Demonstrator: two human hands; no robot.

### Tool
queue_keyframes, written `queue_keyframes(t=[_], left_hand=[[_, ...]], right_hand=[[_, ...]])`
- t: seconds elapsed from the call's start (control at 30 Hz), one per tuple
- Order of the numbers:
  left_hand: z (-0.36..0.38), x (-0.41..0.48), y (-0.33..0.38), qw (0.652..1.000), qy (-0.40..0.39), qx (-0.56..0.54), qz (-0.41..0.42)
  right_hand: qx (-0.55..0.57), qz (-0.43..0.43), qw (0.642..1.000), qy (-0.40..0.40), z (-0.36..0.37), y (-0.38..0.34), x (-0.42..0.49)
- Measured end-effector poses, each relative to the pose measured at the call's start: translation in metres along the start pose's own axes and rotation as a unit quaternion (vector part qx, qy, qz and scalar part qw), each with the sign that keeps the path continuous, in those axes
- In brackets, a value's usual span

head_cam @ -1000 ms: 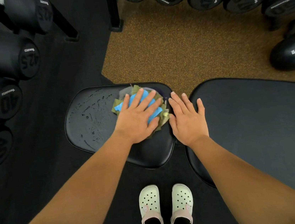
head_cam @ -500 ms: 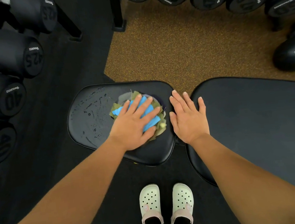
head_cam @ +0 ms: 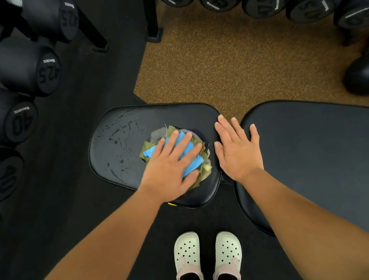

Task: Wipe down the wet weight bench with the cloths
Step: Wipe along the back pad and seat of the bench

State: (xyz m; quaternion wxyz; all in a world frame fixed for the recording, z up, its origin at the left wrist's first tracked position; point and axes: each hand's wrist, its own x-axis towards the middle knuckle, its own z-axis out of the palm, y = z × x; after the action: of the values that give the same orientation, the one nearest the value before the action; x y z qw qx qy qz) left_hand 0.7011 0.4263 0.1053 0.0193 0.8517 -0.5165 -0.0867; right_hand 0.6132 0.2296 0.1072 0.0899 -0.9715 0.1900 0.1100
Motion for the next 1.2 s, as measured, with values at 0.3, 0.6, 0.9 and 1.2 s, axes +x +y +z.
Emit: queue_keyframes(t=[0.3,0.6,0.9,1.2], left_hand=[[-0.003,0.014,-0.026,0.984,-0.013,0.005,-0.18],[0.004,-0.022,0.016,0.963,-0.01,-0.027,-0.266],[0.006,-0.008,0.025,0.982,-0.004,-0.006,-0.189],[0.005,-0.017,-0.028,0.99,0.014,-0.022,-0.138]], right_hand=[[0.003,0.005,1.0,-0.003,0.0,-0.001,0.001],[-0.007,0.006,1.0,-0.013,-0.002,-0.001,0.0],[-0.009,0.007,1.0,-0.011,-0.002,-0.002,-0.001],[-0.003,0.004,1.0,-0.007,-0.002,-0.003,0.0]])
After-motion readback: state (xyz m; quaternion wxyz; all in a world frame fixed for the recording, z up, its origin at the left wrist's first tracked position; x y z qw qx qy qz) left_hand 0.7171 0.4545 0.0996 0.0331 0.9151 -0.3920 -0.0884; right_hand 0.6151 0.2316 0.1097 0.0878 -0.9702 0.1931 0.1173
